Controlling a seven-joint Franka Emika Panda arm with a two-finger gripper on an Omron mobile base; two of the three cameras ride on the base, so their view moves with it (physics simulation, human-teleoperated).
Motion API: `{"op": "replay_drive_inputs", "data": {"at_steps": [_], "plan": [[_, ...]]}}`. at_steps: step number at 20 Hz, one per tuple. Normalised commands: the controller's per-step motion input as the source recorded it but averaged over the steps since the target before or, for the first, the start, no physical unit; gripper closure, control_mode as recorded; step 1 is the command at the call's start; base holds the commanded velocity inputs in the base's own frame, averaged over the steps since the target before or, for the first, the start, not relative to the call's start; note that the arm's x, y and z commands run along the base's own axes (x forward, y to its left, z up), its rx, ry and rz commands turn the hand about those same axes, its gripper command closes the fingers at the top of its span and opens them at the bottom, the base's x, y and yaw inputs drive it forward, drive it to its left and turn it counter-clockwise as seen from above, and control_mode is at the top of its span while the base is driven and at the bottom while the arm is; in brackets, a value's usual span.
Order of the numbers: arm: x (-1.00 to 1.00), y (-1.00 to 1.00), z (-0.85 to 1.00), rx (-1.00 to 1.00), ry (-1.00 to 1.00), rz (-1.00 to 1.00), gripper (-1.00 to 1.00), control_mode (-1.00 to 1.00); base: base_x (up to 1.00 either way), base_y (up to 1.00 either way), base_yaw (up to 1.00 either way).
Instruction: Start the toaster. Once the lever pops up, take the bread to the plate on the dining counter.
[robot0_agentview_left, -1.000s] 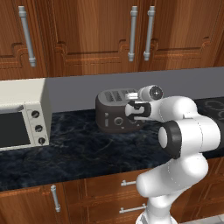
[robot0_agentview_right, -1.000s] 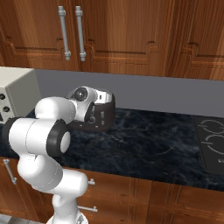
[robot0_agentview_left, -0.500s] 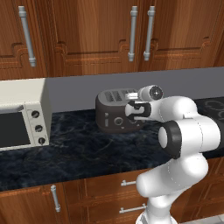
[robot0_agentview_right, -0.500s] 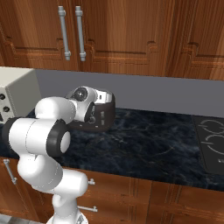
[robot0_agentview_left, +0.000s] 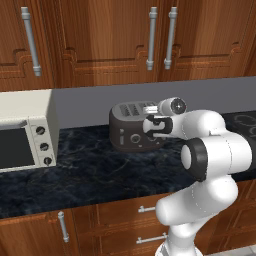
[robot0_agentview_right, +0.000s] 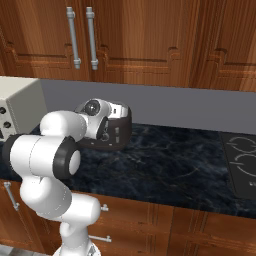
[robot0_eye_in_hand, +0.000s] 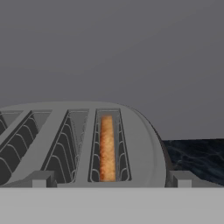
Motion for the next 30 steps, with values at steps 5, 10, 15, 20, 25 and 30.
{"op": "replay_drive_inputs", "data": {"at_steps": [5,10,15,20,25,30], "plan": [[0.0,0.0,0.0,0.0,0.0,0.0,-1.0,-1.0,0.0,0.0,0.0],[0.0,0.0,0.0,0.0,0.0,0.0,-1.0,-1.0,0.0,0.0,0.0],[0.0,0.0,0.0,0.0,0.0,0.0,-1.0,-1.0,0.0,0.0,0.0],[0.0,0.0,0.0,0.0,0.0,0.0,-1.0,-1.0,0.0,0.0,0.0],[0.0,0.0,0.0,0.0,0.0,0.0,-1.0,-1.0,0.0,0.0,0.0],[0.0,0.0,0.0,0.0,0.0,0.0,-1.0,-1.0,0.0,0.0,0.0]]}}
